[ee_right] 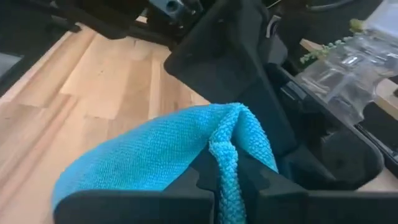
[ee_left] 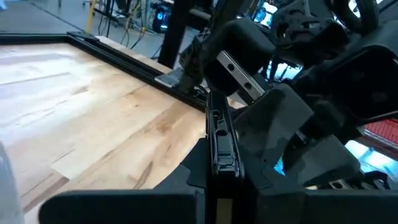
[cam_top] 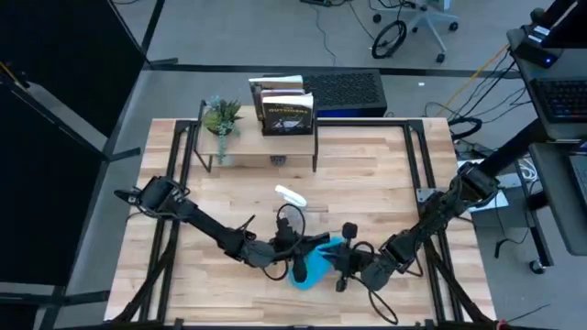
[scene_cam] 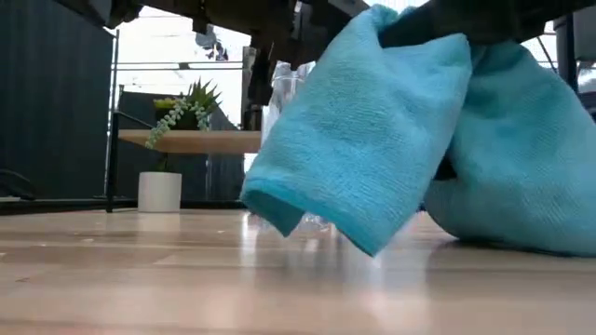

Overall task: Apply microfiber cloth
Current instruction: Wipe the front of the black cellphone with a blue microfiber cloth

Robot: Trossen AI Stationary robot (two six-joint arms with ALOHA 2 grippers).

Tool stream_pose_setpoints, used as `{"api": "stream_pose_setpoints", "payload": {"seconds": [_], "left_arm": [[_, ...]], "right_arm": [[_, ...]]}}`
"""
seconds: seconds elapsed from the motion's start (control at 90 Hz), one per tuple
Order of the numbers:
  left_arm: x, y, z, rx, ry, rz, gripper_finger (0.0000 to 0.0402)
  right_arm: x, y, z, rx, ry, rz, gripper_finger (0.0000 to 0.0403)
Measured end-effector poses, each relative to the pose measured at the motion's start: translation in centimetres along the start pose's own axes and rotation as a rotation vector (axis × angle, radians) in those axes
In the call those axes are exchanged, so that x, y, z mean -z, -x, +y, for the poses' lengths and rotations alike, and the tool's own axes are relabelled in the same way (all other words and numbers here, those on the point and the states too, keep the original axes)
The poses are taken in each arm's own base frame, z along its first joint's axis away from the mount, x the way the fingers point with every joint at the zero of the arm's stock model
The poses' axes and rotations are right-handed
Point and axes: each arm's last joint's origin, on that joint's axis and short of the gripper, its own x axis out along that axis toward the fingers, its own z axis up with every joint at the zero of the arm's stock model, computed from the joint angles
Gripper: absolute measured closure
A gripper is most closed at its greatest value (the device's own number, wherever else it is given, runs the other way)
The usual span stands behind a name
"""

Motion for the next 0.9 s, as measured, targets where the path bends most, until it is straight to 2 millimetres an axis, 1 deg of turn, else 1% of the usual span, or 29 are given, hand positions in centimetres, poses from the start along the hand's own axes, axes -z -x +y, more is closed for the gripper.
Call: {"api": "stream_pose_setpoints", "payload": {"seconds": [0.222,0.433,0.622,0.9], "left_arm": [[-0.3,-0.1,-0.1,0.023,0.018,-0.013,0.0388],[-0.1,-0.1,0.0,0.03,0.007,0.004,0.0388],[-0.3,-0.1,-0.1,0.03,0.002,-0.012,0.0388],[-1.5,0.4,-0.9,0.067,-0.012,-0.068,0.0388]], "right_arm": [[-0.4,-0.6,0.2,-0.02,-0.065,-0.065,0.0403],[0.6,-1.7,0.8,-0.083,-0.07,-0.044,0.0403],[1.8,-1.0,1.5,-0.115,-0.09,0.046,0.0403],[2.9,0.2,2.4,-0.189,-0.116,0.134,0.0403]]}}
